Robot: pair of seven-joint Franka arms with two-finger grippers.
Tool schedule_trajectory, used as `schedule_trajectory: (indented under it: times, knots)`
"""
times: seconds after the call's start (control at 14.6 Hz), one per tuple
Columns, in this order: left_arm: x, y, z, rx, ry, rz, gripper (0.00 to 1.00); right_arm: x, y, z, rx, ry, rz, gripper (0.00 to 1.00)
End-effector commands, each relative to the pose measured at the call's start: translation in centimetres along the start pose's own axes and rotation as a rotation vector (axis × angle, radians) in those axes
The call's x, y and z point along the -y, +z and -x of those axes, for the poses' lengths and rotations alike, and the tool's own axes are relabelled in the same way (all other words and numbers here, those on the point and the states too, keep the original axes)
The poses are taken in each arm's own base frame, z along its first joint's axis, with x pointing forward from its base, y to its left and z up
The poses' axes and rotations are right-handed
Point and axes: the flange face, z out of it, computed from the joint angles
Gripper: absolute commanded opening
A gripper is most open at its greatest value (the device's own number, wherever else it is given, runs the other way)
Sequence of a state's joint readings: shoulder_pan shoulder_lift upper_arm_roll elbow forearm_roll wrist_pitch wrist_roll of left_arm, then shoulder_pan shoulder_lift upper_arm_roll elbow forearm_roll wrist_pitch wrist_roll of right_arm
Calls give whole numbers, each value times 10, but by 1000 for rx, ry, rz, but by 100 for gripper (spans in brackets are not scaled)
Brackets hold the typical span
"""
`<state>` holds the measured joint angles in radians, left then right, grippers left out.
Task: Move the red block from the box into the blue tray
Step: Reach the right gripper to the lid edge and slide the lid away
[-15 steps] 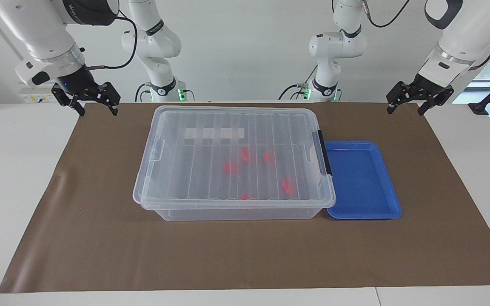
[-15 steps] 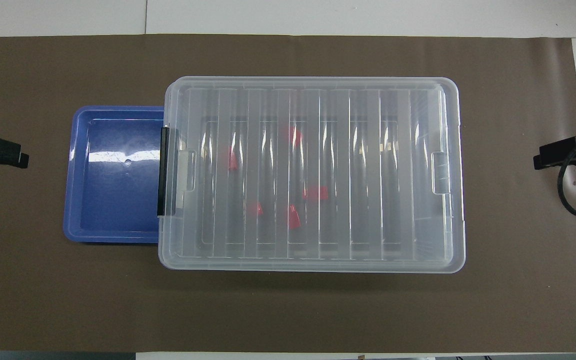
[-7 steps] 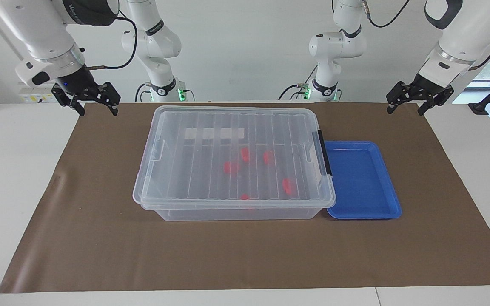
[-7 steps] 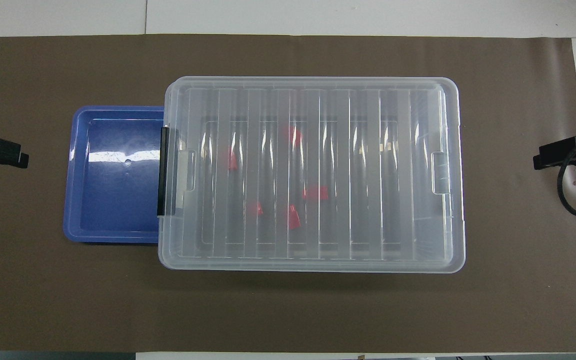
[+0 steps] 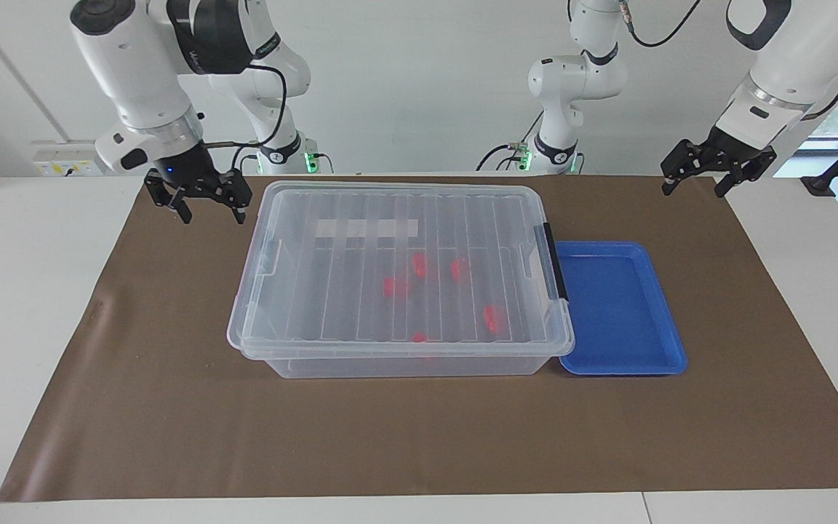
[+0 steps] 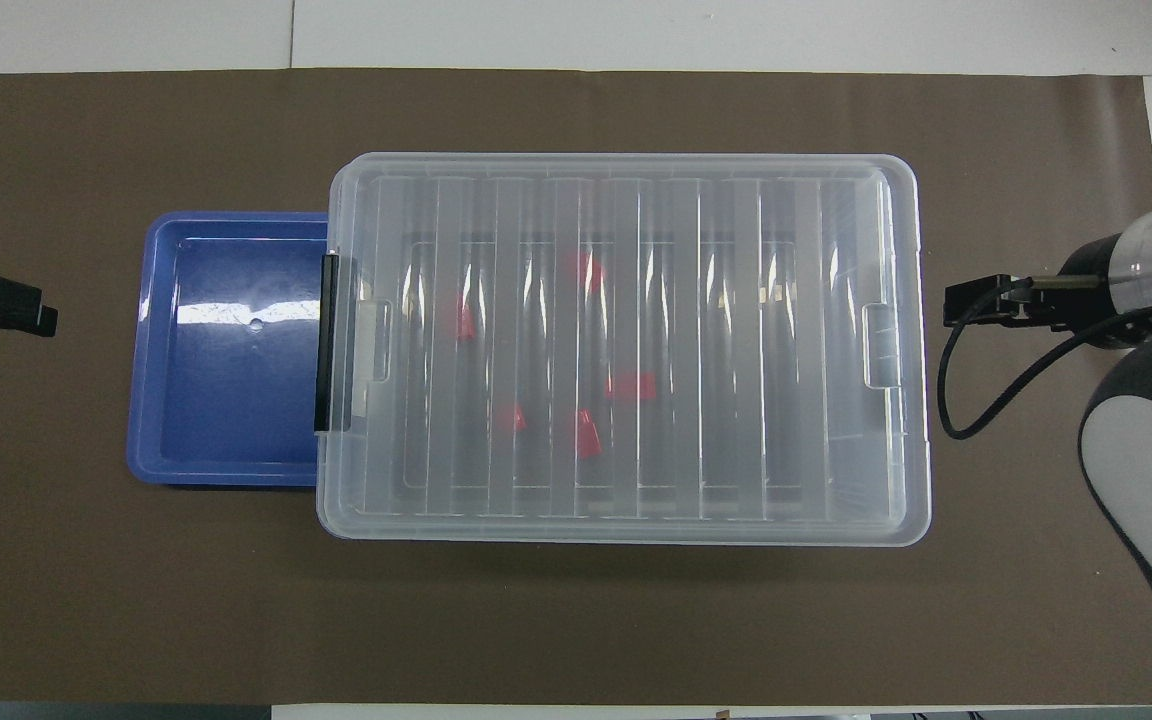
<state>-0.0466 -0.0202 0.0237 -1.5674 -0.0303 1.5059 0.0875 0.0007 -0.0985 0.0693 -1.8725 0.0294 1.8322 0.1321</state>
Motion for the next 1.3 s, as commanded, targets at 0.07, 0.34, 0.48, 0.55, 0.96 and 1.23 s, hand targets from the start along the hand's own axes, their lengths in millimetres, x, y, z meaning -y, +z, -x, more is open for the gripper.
schedule_trajectory:
  times: [0.07,0.34,0.48,0.55,0.96,1.23]
  knots:
    - [2,0,3,8,7,-16,100,9,28,8,-6,33,-7,100]
    - [2,0,3,8,7,-15,100,13,47,4,3,30,-8,100]
    - [2,0,3,9,7,-15,100,6,60,6,27,32,-3,100]
    - [2,0,3,9,7,-15,100,5,68,4,29,34,-3,100]
    - [2,0,3,9,7,-15,100,2,91,8,25,37,-2,100]
    - [1,1,3,11,8,-15,100,-10,101,9,26,43,0,100]
